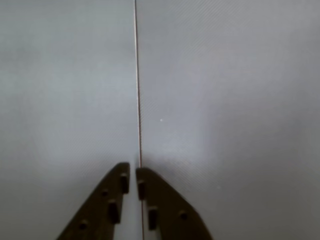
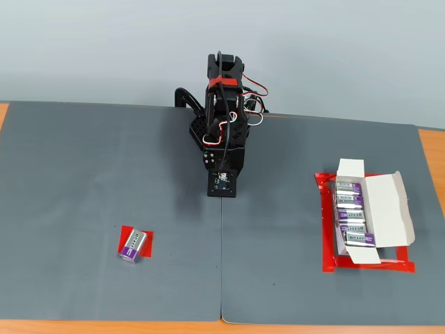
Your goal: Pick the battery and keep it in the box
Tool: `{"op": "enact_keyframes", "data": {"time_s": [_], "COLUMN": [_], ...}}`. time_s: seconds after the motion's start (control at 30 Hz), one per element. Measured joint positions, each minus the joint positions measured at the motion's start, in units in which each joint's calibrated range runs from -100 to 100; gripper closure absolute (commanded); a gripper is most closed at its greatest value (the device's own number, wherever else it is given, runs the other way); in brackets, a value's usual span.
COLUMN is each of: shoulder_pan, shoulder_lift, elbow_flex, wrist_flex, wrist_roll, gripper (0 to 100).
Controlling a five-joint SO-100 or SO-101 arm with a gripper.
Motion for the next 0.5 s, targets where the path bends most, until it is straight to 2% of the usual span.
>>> {"op": "enact_keyframes", "data": {"time_s": [0.27, 0.5], "shoulder_pan": [0.0, 0.0], "shoulder_lift": [1.6, 11.4], "elbow_flex": [-0.3, -7.3], "wrist_flex": [-0.2, -5.9], "wrist_roll": [0.1, 0.1], "gripper": [98, 98]}}
